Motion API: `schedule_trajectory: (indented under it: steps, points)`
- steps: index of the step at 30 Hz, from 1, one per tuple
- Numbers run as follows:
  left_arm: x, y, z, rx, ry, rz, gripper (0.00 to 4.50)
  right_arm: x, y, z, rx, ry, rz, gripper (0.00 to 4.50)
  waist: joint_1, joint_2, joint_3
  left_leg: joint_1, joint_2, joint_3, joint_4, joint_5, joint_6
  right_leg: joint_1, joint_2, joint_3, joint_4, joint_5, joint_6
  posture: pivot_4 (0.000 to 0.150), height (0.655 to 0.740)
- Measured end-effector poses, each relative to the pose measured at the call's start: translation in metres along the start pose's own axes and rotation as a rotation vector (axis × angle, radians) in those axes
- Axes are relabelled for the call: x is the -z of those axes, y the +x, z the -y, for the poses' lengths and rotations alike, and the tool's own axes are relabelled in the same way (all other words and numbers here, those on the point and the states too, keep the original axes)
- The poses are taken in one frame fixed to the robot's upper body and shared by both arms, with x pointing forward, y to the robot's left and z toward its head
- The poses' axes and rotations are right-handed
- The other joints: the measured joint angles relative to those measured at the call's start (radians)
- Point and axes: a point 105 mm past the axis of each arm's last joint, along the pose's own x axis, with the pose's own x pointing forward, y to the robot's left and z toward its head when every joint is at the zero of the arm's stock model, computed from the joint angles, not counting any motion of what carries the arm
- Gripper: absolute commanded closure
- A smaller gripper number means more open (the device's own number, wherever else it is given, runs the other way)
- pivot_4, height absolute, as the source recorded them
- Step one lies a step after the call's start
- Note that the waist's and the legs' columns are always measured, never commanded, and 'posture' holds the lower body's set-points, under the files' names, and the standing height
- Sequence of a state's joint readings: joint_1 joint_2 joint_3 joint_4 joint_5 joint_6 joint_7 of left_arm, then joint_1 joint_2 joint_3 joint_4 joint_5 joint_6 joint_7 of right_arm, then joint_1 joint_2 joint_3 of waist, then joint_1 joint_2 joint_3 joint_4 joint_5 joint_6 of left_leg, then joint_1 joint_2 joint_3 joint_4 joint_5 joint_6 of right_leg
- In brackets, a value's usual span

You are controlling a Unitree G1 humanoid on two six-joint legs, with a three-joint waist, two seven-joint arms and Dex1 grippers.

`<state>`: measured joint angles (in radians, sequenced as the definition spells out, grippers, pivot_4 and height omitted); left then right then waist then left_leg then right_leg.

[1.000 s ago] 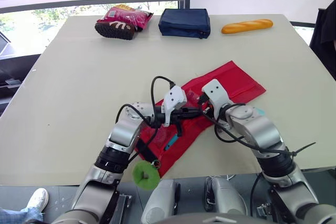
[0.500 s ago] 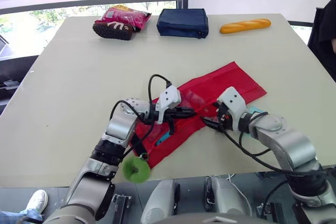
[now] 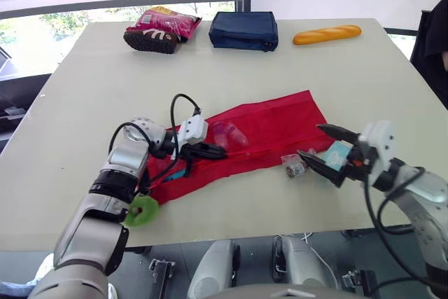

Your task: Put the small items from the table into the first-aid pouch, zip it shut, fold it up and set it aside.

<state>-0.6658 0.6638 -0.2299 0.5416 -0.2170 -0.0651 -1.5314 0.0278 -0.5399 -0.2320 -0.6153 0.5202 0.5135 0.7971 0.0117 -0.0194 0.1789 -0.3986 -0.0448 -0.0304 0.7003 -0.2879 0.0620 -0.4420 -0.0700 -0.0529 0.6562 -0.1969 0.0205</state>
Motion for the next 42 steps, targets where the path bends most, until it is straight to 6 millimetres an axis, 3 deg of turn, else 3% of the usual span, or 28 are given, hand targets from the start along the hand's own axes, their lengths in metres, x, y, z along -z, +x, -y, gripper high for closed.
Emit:
schedule_trajectory:
  steps: [1,6,12,17,23,26,29,34,35,37,42]
  points:
    - [0.001,-0.003,-0.006,-0.006,0.016,-0.009,3.88,-0.001,-0.009,0.0,0.004,-0.005,0.001,0.0,0.002,0.0,0.0,0.0,0.0,0.0,0.0,0.0,0.0,0.0,0.0,0.0,0.0,0.0,0.0,0.15,0.7397]
    - [0.001,-0.019,-0.021,-0.054,0.043,-0.037,2.02,-0.004,-0.029,-0.005,-0.006,-0.025,-0.004,0.0,0.003,0.0,0.0,0.0,0.0,0.0,0.0,0.0,0.0,0.001,0.0,-0.002,0.0,0.0,0.0,0.15,0.7397]
    - [-0.014,-0.022,-0.022,-0.065,0.081,0.011,0.07,-0.004,-0.051,-0.018,-0.023,-0.047,-0.043,0.0,0.004,0.0,0.0,0.0,0.0,-0.001,0.0,-0.001,0.002,0.002,-0.001,-0.001,-0.001,0.0,0.0,0.15,0.7397]
    - [-0.023,0.001,-0.018,-0.151,0.097,0.043,0.07,-0.008,-0.075,-0.018,0.006,-0.082,-0.074,0.0,0.005,0.0,0.0,0.001,0.002,0.0,0.0,-0.001,0.002,0.004,-0.004,0.0,-0.003,0.0,0.001,0.15,0.7397]
    - [-0.034,0.028,-0.014,-0.297,0.04,0.09,0.07,-0.013,-0.084,-0.016,0.021,-0.096,-0.076,0.0,0.005,0.0,0.0,0.001,0.004,0.0,0.0,-0.001,0.002,0.004,-0.003,0.0,-0.004,0.0,0.001,0.15,0.7397]
    - [-0.03,0.029,-0.013,-0.367,0.017,0.069,0.07,-0.015,-0.089,-0.016,0.034,-0.091,-0.072,0.0,0.005,0.0,0.0,0.002,0.004,0.0,0.0,-0.001,0.002,0.004,-0.002,0.0,-0.004,0.0,0.001,0.15,0.7397]
    - [-0.023,0.027,-0.014,-0.417,-0.011,0.051,0.82,-0.014,-0.094,-0.016,0.045,-0.079,-0.083,0.0,0.008,0.0,0.0,0.002,0.004,0.0,0.0,-0.001,0.002,0.004,-0.002,0.0,-0.004,0.0,0.001,0.15,0.7397]
    - [-0.021,0.024,-0.016,-0.454,-0.019,0.052,3.14,-0.016,-0.096,-0.018,0.044,-0.077,-0.077,0.0,0.011,0.0,0.0,0.002,0.004,0.0,0.0,-0.001,0.002,0.004,-0.003,0.0,-0.005,0.0,0.001,0.15,0.7397]
    - [-0.021,0.024,-0.017,-0.453,-0.024,0.058,3.37,-0.016,-0.096,-0.019,0.042,-0.075,-0.077,0.0,0.011,0.0,0.0,0.002,0.004,0.0,0.0,-0.001,0.002,0.004,-0.003,0.0,-0.005,0.0,0.001,0.15,0.7397]
    - [-0.022,0.024,-0.015,-0.442,-0.029,0.065,4.28,-0.017,-0.097,-0.02,0.044,-0.071,-0.076,0.0,0.011,0.0,0.0,0.002,0.004,0.0,0.0,-0.001,0.002,0.004,-0.003,0.0,-0.005,0.0,0.001,0.15,0.7397]
    - [-0.022,0.024,-0.013,-0.419,-0.032,0.069,4.41,-0.02,-0.1,-0.023,0.047,-0.075,-0.079,0.0,0.012,0.0,0.0,0.002,0.004,0.0,0.0,-0.001,0.002,0.004,-0.003,0.0,-0.005,0.0,0.001,0.15,0.7397]
